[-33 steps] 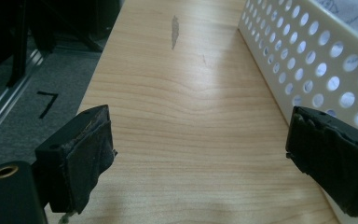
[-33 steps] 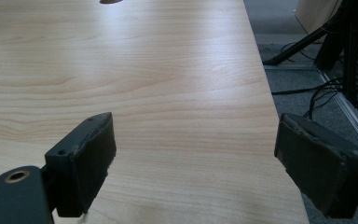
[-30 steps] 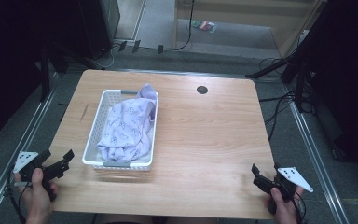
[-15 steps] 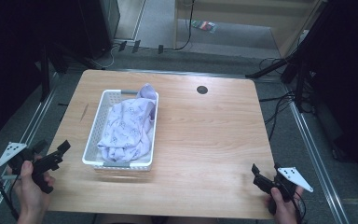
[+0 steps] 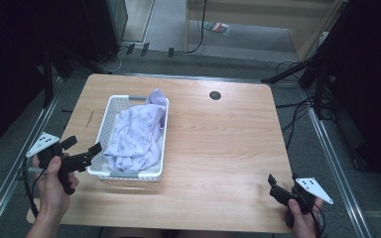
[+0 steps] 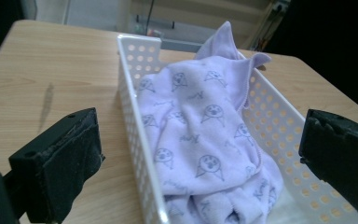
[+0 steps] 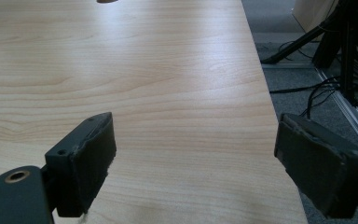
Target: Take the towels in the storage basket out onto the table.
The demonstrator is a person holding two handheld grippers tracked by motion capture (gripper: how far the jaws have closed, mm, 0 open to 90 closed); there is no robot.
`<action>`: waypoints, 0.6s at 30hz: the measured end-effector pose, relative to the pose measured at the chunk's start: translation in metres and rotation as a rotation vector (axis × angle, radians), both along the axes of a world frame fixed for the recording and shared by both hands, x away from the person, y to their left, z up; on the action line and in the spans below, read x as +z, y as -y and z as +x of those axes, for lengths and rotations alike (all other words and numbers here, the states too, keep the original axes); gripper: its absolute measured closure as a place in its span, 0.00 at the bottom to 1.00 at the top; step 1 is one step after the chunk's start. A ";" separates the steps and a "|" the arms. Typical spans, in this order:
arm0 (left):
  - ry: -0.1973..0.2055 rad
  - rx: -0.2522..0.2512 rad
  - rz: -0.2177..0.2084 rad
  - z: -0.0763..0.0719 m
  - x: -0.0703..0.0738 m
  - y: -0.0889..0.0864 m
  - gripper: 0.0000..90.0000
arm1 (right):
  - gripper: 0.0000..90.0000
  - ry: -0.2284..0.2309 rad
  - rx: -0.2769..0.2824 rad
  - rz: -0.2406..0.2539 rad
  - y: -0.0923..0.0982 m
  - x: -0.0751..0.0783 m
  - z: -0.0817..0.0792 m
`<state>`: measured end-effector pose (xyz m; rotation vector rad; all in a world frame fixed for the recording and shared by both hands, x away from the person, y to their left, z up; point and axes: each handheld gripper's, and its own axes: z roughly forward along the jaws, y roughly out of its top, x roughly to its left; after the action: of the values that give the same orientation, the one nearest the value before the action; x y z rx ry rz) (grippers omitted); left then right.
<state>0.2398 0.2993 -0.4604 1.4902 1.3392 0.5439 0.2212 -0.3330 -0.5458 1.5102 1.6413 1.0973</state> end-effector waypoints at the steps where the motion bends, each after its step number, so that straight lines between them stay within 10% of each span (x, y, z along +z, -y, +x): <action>1: -0.016 0.000 0.009 0.005 0.001 0.005 0.00 | 0.14 0.000 0.000 0.000 0.000 0.000 0.000; 18: -0.135 -0.069 0.083 0.065 0.004 0.056 0.00 | 0.14 0.002 0.006 0.003 0.000 0.000 0.000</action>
<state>0.3050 0.2437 -0.4560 1.6594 1.3771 0.4666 0.2210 -0.3333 -0.5458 1.5072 1.6443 1.1047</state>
